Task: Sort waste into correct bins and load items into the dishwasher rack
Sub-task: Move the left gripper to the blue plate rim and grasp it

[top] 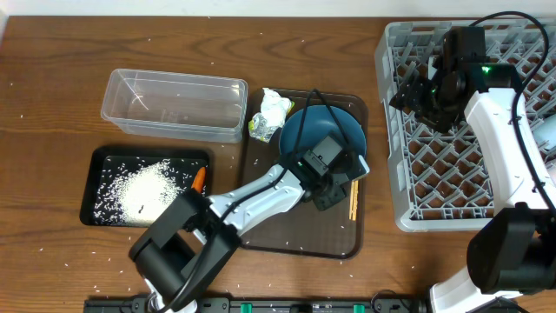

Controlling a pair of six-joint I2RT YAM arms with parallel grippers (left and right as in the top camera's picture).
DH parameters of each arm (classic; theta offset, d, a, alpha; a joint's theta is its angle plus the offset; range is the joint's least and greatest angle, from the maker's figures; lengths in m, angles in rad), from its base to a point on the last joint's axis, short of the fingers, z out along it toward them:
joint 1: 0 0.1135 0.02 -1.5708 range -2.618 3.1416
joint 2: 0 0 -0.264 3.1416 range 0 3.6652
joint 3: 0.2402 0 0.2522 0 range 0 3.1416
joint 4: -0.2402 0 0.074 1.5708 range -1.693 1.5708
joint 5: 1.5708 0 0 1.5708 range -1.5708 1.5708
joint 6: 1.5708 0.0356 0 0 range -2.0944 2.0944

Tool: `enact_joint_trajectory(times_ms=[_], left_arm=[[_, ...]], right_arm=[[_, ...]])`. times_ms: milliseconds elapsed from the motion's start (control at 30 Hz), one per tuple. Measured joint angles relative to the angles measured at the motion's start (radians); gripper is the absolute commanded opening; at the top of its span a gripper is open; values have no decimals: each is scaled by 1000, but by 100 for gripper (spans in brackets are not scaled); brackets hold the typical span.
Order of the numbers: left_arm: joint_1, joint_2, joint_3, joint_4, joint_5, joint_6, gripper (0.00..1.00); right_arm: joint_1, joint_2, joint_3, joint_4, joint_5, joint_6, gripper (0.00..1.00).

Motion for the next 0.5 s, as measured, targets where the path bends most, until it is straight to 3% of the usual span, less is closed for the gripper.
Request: enact_joint_trajectory(times_ms=[500], left_arm=[[1, 53, 1, 34, -43, 24, 29]], right_arm=[[0, 0, 0, 0, -2, 0, 73]])
